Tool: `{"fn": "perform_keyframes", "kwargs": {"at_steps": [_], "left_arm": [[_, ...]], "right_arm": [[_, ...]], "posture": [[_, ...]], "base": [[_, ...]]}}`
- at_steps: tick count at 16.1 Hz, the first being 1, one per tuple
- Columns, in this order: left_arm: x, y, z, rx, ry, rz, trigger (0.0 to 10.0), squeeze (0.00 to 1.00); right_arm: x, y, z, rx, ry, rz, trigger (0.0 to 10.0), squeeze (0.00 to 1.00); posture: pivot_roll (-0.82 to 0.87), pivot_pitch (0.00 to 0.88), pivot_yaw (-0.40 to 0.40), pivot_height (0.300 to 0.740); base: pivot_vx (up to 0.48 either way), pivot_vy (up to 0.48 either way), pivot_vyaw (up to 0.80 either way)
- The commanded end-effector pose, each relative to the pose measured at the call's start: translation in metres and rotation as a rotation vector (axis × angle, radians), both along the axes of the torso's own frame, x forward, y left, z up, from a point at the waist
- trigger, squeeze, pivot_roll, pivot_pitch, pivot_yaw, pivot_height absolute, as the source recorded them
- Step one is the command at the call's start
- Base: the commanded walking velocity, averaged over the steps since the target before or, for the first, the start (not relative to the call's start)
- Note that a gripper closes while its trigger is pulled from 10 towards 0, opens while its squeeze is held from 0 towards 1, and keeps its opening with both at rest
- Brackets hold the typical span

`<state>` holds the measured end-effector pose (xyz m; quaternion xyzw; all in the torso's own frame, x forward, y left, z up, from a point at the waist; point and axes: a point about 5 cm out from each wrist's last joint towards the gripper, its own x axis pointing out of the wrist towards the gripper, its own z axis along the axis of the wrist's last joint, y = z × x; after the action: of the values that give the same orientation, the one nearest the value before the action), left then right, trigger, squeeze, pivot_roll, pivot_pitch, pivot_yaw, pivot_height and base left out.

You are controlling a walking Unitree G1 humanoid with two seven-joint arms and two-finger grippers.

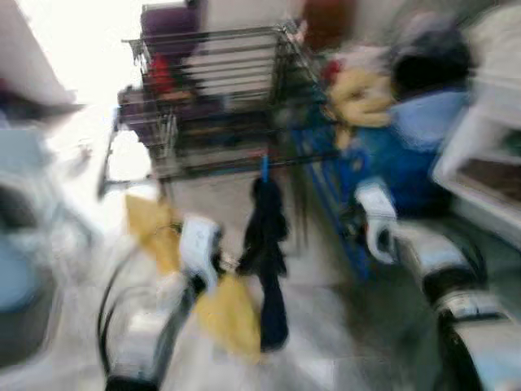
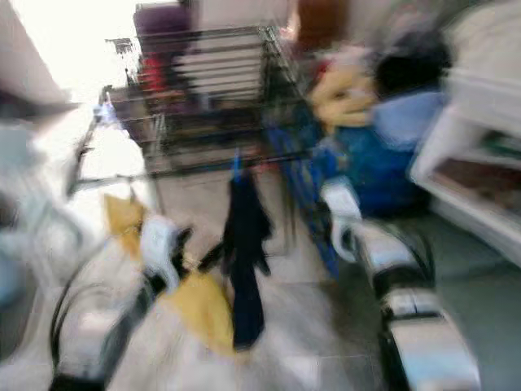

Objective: Hang hanger

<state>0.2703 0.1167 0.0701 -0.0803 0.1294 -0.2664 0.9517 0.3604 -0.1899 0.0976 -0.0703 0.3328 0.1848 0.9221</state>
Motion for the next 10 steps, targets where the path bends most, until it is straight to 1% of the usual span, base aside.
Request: {"fn": "perform_keyframes", "kwargs": {"at_steps": [1,3,4,6,8,10], "left_arm": [[0.006,0.000,0.008,0.016,-0.028,-0.006,10.0,0.00],[0.006,0.000,0.008,0.014,-0.027,-0.008,10.0,0.00],[0.006,-0.001,0.008,0.013,-0.021,-0.007,10.0,0.00],[0.006,-0.001,0.007,0.015,-0.018,-0.005,10.0,0.00],[0.006,-0.002,0.007,0.015,-0.018,-0.012,10.0,0.00],[0.006,-0.001,0.007,0.014,-0.015,-0.010,10.0,0.00]], "right_arm": [[0.002,0.008,0.003,0.017,-0.016,0.031,10.0,0.00],[-0.003,0.006,-0.006,0.004,0.017,0.039,10.0,0.00],[-0.006,0.005,-0.011,-0.001,0.032,0.024,10.0,0.00],[-0.006,0.004,-0.011,0.002,0.031,0.018,10.0,0.00],[-0.001,-0.005,-0.006,-0.027,-0.024,-0.064,10.0,0.00],[0.000,-0.013,-0.004,-0.048,-0.039,-0.118,10.0,0.00]], "posture": [[-0.12,0.000,0.060,0.740],[-0.12,0.000,0.061,0.740],[-0.13,0.000,0.065,0.740],[-0.13,0.000,0.066,0.740],[-0.13,0.000,0.066,0.740],[-0.13,0.000,0.067,0.740]], "base": [[0.311,0.281,0.00],[0.311,0.281,0.00],[0.000,0.000,0.00],[0.000,0.000,0.00],[0.000,0.000,0.00],[0.000,0.000,0.00]]}}
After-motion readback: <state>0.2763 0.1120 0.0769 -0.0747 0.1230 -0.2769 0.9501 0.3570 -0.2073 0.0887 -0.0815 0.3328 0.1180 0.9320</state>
